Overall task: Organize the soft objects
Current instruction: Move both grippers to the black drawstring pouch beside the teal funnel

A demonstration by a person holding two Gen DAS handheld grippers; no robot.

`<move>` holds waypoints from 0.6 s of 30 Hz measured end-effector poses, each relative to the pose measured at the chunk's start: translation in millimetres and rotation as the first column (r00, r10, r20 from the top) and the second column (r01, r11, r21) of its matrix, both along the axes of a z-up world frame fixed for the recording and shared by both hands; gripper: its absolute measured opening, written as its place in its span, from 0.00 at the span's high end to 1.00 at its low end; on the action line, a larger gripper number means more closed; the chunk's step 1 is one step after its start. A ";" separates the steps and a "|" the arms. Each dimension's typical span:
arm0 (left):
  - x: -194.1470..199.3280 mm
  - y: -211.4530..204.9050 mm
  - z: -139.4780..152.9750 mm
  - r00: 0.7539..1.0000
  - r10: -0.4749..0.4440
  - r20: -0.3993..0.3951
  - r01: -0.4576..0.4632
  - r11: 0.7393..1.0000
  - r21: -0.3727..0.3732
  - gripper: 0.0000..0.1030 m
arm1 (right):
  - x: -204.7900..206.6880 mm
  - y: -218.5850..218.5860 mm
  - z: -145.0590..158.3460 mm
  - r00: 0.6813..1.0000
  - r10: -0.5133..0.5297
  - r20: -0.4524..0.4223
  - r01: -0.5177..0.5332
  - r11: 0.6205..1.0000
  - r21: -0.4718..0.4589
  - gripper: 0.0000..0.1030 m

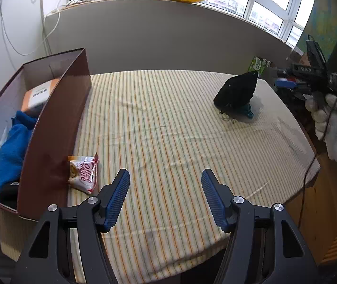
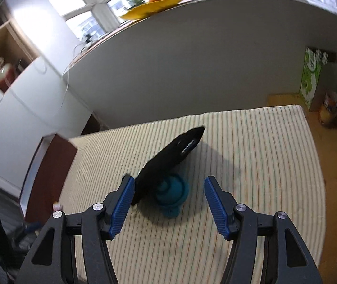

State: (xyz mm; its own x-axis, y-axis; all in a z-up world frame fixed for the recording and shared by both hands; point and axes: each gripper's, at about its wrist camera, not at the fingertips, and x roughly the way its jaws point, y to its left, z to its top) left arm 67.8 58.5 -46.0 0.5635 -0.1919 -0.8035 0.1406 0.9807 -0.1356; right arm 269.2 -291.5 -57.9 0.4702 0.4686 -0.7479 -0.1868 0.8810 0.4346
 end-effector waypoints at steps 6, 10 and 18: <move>6.2 9.9 -3.3 1.000 0.021 -0.023 -0.021 1.000 -0.021 0.39 | 32.9 19.8 -21.3 0.998 -0.001 -0.062 0.000 1.000 -0.018 0.44; 6.8 12.6 -7.3 0.999 0.023 -0.033 -0.023 1.000 -0.016 0.39 | 44.3 51.1 -27.7 0.999 0.027 -0.035 -0.033 0.983 -0.180 0.46; 6.0 21.8 -6.3 0.999 0.033 -0.027 -0.034 0.999 -0.028 0.39 | 31.1 115.7 -10.6 0.981 0.190 0.038 -0.173 0.948 -0.267 0.57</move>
